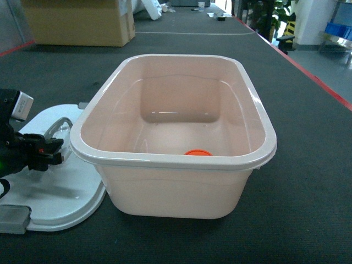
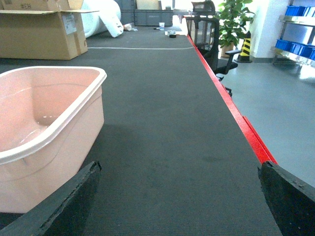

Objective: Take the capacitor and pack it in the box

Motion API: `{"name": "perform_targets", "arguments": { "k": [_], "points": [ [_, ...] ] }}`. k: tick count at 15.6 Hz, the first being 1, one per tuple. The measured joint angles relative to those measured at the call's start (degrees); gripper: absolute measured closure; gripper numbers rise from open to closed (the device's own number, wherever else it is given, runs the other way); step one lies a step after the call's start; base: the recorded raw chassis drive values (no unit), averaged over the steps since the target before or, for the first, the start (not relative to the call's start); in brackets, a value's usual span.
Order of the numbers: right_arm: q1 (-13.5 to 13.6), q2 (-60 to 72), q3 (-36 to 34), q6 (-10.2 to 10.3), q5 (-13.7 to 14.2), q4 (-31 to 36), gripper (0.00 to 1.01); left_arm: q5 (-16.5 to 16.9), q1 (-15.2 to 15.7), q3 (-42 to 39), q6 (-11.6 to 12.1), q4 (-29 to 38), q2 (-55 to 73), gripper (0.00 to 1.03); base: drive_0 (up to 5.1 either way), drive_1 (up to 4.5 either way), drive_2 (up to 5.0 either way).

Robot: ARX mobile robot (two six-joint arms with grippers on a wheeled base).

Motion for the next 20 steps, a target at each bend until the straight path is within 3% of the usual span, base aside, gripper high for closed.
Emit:
{"name": "perform_targets", "arguments": {
  "k": [1, 5, 8, 11, 12, 16, 18, 20],
  "points": [
    [0.0, 0.0, 0.0, 0.0, 0.0, 0.0, 0.03, -0.6, -0.3, -0.1, 0.2, 0.2, 0.0, 1.02, 0.0, 0.00, 0.0],
    [0.0, 0.0, 0.0, 0.0, 0.0, 0.0, 0.03, -2.0, 0.5, -0.2, 1.2, -0.3, -0.4, 1.01, 0.0, 0.00, 0.0],
    [0.0, 0.0, 0.0, 0.0, 0.0, 0.0, 0.03, -8.3, 6.8, 4.1, 3.0, -6.4, -5.4, 1.01, 0.0, 0.00, 0.0],
    [0.0, 0.0, 0.0, 0.0, 0.0, 0.0, 0.03, -12.6, 9.3, 6.0, 2.2, -8.1, -13.4, 1.01, 0.0, 0.00, 0.0],
    [0.0, 0.0, 0.0, 0.0, 0.0, 0.0, 0.03, -14.4, 8.0, 6.1, 1.0, -9.0, -17.0, 1.01, 0.0, 0.00, 0.0],
    [0.0, 0.0, 0.0, 0.0, 0.0, 0.0, 0.03, -26.3, -8.7, 3.9, -6.5, -15.6, -30.6, 1.01, 0.0, 0.00, 0.0],
    [0.0, 0.0, 0.0, 0.0, 0.0, 0.0, 0.03, -30.5, -14.3, 3.7, -8.1, -19.4, -32.0, 1.01, 0.0, 0.00, 0.0],
    [0.0, 0.0, 0.0, 0.0, 0.0, 0.0, 0.03, -35.8, -21.0, 2.8, -8.2, -22.6, -32.7, 1.01, 0.0, 0.00, 0.0]
  ]
}}
